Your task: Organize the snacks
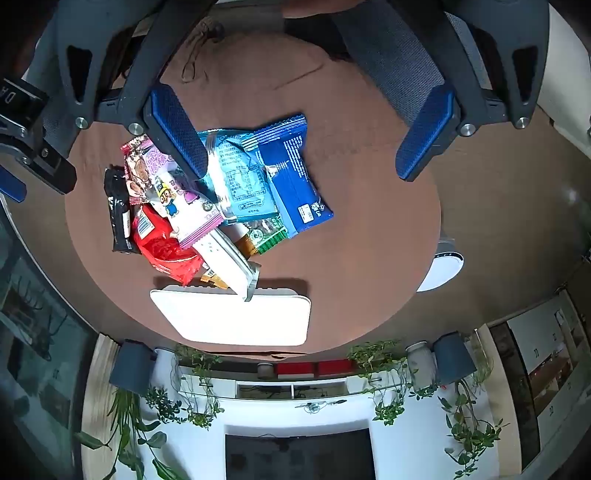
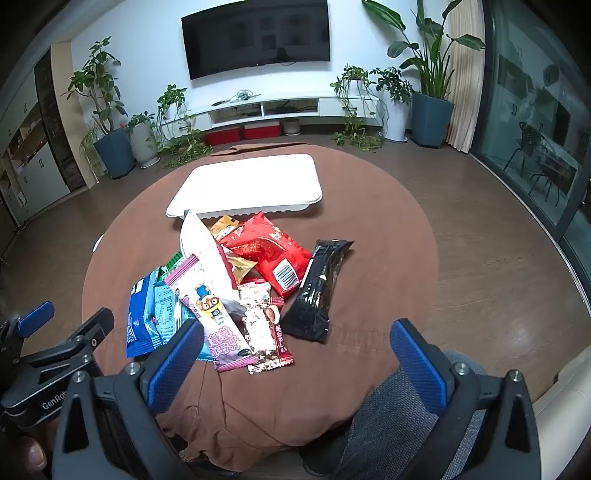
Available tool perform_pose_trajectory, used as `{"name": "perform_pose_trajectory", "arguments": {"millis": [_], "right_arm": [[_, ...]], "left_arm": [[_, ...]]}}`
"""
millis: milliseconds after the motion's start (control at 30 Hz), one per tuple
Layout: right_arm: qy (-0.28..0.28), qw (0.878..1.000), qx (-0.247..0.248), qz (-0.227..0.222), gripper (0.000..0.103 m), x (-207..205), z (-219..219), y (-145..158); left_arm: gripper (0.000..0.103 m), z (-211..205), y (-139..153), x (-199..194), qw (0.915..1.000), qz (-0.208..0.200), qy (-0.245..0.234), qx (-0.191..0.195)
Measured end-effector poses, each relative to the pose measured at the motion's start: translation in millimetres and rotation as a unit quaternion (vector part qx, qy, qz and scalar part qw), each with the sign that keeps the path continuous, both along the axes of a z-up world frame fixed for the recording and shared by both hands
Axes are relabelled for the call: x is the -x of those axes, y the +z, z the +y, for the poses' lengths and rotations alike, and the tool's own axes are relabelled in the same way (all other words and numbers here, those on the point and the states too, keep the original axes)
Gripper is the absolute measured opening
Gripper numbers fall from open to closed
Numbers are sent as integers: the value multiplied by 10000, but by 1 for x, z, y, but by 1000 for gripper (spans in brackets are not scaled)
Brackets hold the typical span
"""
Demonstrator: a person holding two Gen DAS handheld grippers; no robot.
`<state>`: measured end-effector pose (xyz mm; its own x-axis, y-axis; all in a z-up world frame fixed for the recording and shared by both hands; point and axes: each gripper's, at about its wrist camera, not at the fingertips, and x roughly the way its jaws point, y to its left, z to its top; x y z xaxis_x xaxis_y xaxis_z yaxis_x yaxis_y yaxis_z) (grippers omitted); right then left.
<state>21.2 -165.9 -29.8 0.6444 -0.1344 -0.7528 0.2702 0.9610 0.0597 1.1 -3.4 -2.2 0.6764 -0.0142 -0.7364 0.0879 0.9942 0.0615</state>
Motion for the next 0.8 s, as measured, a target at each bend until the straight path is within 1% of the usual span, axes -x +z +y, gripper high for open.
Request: {"name": "perform_pose_trajectory", "arguments": {"millis": [800], "right_arm": [[0, 10000, 1, 10, 103, -1, 1, 0]], "left_arm": [[103, -3, -2, 1, 10000, 10, -25, 3]]}}
